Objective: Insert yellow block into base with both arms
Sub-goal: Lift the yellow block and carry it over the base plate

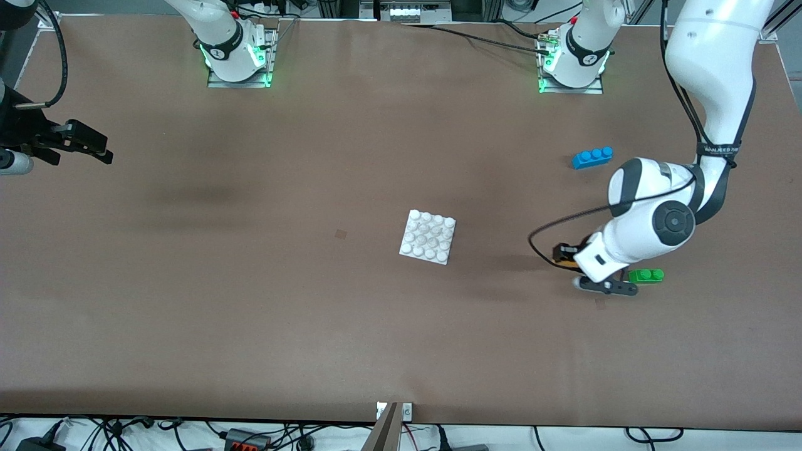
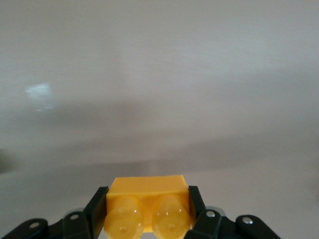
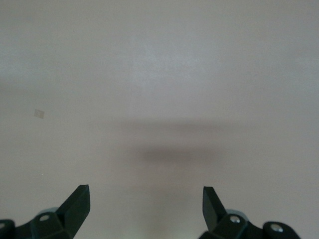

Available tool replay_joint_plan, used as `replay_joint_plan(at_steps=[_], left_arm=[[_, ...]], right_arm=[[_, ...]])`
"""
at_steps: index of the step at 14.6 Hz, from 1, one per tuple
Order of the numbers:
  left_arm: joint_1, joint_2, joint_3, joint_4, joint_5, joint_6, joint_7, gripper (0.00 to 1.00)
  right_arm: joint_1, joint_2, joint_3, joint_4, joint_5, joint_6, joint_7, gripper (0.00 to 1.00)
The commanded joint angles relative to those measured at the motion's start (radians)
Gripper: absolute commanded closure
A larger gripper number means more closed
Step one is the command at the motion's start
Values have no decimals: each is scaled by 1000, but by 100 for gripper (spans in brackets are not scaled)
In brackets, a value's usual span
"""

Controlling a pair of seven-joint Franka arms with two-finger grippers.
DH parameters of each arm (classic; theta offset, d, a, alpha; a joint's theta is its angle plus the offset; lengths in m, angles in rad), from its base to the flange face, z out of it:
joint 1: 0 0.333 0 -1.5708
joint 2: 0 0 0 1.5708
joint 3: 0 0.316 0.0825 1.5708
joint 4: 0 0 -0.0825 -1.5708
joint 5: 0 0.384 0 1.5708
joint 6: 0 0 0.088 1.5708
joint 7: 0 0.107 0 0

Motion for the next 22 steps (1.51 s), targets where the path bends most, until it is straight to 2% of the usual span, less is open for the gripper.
replay_joint_plan(at_steps=[1,6,9,12,19,22], left_arm=[[-78,2,-8,54,-11,-67,-6,51],[-273,92,-8,149,-75,-48,-41,50],[-325,108,-6,139,-69,68,-142,51],[-425,141,8,139,-66,149,-249,53],[-456,178,11,120,-38,229,-266,52],[-462,145,15,56,-5,268,-346,53]], right_arm=[[-13,-15,9,-18,18,0,0,0],[-13,-15,9,-18,18,3,0,0],[-11,-15,9,-18,18,2,0,0],[-10,-15,11,-18,18,8,0,0],[-10,-15,11,-18,18,5,0,0],[-11,-15,11,-18,18,3,0,0]])
